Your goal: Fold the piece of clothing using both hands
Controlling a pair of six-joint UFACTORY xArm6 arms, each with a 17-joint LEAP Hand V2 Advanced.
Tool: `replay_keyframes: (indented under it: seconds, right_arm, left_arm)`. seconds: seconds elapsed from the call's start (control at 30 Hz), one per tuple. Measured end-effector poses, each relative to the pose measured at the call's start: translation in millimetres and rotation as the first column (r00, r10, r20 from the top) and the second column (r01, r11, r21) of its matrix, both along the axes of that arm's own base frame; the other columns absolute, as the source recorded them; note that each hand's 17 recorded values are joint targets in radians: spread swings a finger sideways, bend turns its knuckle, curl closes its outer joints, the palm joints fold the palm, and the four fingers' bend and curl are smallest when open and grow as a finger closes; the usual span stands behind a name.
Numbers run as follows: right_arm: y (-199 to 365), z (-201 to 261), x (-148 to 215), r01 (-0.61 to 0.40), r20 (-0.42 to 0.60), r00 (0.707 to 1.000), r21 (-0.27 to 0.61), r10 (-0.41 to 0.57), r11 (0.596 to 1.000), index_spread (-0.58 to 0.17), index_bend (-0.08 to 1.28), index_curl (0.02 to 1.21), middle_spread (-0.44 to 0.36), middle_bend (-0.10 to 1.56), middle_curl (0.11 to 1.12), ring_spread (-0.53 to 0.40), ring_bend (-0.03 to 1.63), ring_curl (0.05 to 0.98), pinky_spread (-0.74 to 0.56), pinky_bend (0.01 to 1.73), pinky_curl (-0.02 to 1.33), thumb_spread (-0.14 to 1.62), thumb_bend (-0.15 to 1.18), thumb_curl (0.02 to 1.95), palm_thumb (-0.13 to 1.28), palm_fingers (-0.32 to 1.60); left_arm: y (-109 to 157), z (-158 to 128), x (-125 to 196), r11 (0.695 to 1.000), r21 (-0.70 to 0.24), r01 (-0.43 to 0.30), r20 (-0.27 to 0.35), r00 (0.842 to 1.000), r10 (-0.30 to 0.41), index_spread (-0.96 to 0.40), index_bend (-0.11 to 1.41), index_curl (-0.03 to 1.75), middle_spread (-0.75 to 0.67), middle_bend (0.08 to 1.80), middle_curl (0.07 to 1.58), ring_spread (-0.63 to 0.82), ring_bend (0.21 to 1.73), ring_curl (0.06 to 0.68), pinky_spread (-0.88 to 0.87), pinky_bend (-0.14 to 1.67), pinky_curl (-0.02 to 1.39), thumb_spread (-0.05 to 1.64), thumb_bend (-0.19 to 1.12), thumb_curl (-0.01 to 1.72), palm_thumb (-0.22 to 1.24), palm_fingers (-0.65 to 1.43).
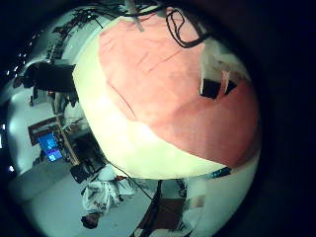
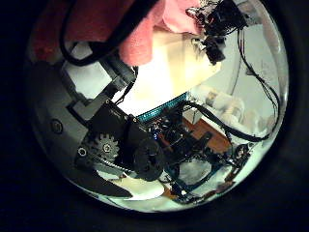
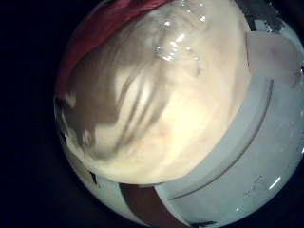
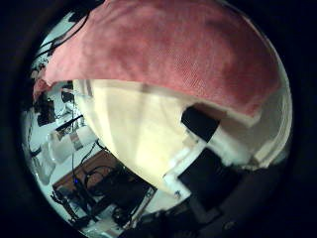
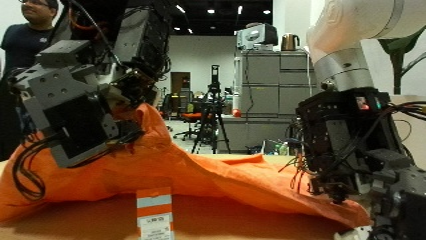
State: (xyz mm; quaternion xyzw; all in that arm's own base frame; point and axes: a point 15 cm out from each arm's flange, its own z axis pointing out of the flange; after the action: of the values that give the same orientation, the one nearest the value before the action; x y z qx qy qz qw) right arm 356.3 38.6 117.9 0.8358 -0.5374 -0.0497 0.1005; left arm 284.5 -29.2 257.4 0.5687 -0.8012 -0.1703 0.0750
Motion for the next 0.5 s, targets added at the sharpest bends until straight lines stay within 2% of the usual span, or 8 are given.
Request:
replay_keyframes:
  seconds: [0.07,0.1,0.13,0.17,0.2,0.33,0.5]
  right_arm:
    - [0,2,1,0.007,0.011,1.0,-0.001,-0.007,1.0,-0.251,0.15,0.26,-0.096,0.36,0.41,-0.175,0.69,0.352,-0.28,0.52,0.32,1.02,0.02,0.37,0.82,0.93]
    - [0,3,2,0.007,0.012,1.0,-0.001,-0.007,1.0,-0.258,0.15,0.26,-0.108,0.36,0.41,-0.192,0.71,0.363,-0.31,0.54,0.33,1.02,0.02,0.37,0.83,0.92]
    - [0,3,1,0.008,0.011,1.0,0.0,-0.008,1.0,-0.294,0.24,0.3,-0.145,0.47,0.47,-0.232,0.78,0.407,-0.38,0.61,0.37,1.03,0.03,0.38,0.87,1.22]
    - [0,5,1,0.01,0.013,1.0,0.0,-0.01,1.0,-0.311,0.29,0.33,-0.161,0.54,0.5,-0.24,0.82,0.438,-0.41,0.68,0.41,1.05,0.03,0.39,0.89,1.31]
    - [0,9,3,0.011,0.022,1.0,0.001,-0.011,1.0,-0.321,0.4,0.38,-0.17,0.61,0.53,-0.248,0.85,0.462,-0.42,0.73,0.44,1.08,0.03,0.38,0.89,1.4]
    - [-1,27,4,0.012,0.059,0.998,0.007,-0.013,1.0,-0.34,0.66,0.51,-0.188,0.84,0.63,-0.262,0.98,0.537,-0.4,0.94,0.55,1.19,0.02,0.38,0.92,1.4]
    - [-9,51,-23,0.011,0.01,1.0,-0.012,-0.011,1.0,-0.332,0.9,0.64,-0.188,1.05,0.73,-0.272,1.15,0.626,-0.36,1.11,0.66,1.27,0.06,0.4,1.0,1.24]
  left_arm:
    - [1,2,-2,1.0,-0.001,0.005,-0.01,1.0,-0.005,-0.62,0.32,0.76,-0.49,1.1,0.6,-0.52,1.06,0.455,-0.71,1.0,0.5,1.57,0.48,1.33,0.85,1.17]
    - [1,4,-2,1.0,-0.002,0.008,-0.013,1.0,-0.009,-0.62,0.31,0.76,-0.49,1.1,0.6,-0.52,1.06,0.455,-0.71,1.0,0.5,1.57,0.49,1.33,0.85,1.17]
    - [1,4,-2,1.0,-0.002,0.009,-0.015,1.0,-0.009,-0.62,0.31,0.78,-0.49,1.1,0.59,-0.52,1.06,0.455,-0.71,1.0,0.5,1.57,0.49,1.35,0.84,1.17]
    - [2,5,-3,1.0,-0.001,0.012,-0.021,1.0,-0.012,-0.62,0.3,0.79,-0.49,1.11,0.59,-0.52,1.06,0.455,-0.71,1.0,0.5,1.57,0.49,1.36,0.84,1.17]
    - [2,6,-5,1.0,-0.001,0.015,-0.028,1.0,-0.015,-0.63,0.29,0.8,-0.49,1.11,0.59,-0.52,1.06,0.455,-0.71,1.0,0.5,1.57,0.49,1.37,0.84,1.17]
    - [7,9,-15,1.0,-0.001,0.025,-0.073,0.997,-0.025,-0.64,0.28,0.83,-0.49,1.11,0.59,-0.53,1.06,0.454,-0.72,1.0,0.5,1.57,0.5,1.41,0.83,1.16]
    - [15,17,-31,0.999,-0.003,0.051,-0.143,0.988,-0.051,-0.65,0.26,0.87,-0.49,1.12,0.58,-0.52,1.04,0.451,-0.72,1.0,0.5,1.56,0.51,1.45,0.82,1.16]
